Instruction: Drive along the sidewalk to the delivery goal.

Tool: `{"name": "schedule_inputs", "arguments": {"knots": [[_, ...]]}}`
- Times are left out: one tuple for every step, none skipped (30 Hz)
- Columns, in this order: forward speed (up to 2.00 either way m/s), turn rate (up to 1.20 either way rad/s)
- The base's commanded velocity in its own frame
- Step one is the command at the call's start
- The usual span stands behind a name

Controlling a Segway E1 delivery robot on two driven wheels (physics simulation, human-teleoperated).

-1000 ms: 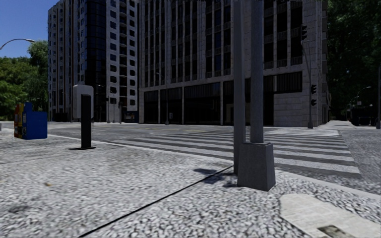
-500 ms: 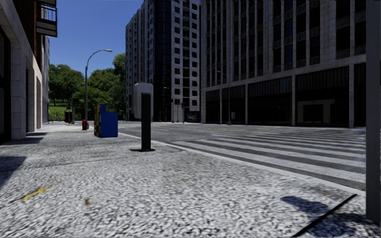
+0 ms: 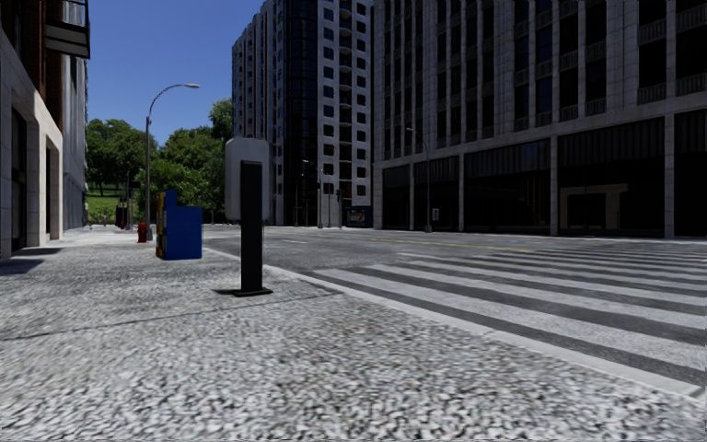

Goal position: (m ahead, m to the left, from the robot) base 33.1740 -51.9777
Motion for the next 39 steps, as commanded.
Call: {"name": "schedule_inputs", "arguments": {"knots": [[1.83, 0.0], [1.83, 0.0], [1.83, 0.0], [1.83, 0.0], [1.83, -0.06], [1.83, -0.17], [1.83, -0.23], [1.83, -0.23], [1.83, -0.31], [1.83, -0.47], [1.83, -0.59], [1.83, -0.84], [1.83, -0.96], [1.83, -0.96], [1.83, -0.99], [1.83, -1.0], [1.83, -1.0], [1.83, -1.0], [1.83, -1.0], [1.83, -1.0], [1.83, -1.0], [1.83, -1.0], [1.83, -1.0], [1.83, -1.0], [1.83, -1.0], [1.83, -1.0], [1.83, -1.0], [1.83, -1.0], [1.83, -1.0], [1.83, -1.0], [1.83, -1.0], [1.83, -1.0], [1.83, -1.0], [1.83, -1.0], [1.83, -1.0], [1.83, -1.0], [1.83, -1.0], [1.83, -1.0], [1.83, -1.0]]}}
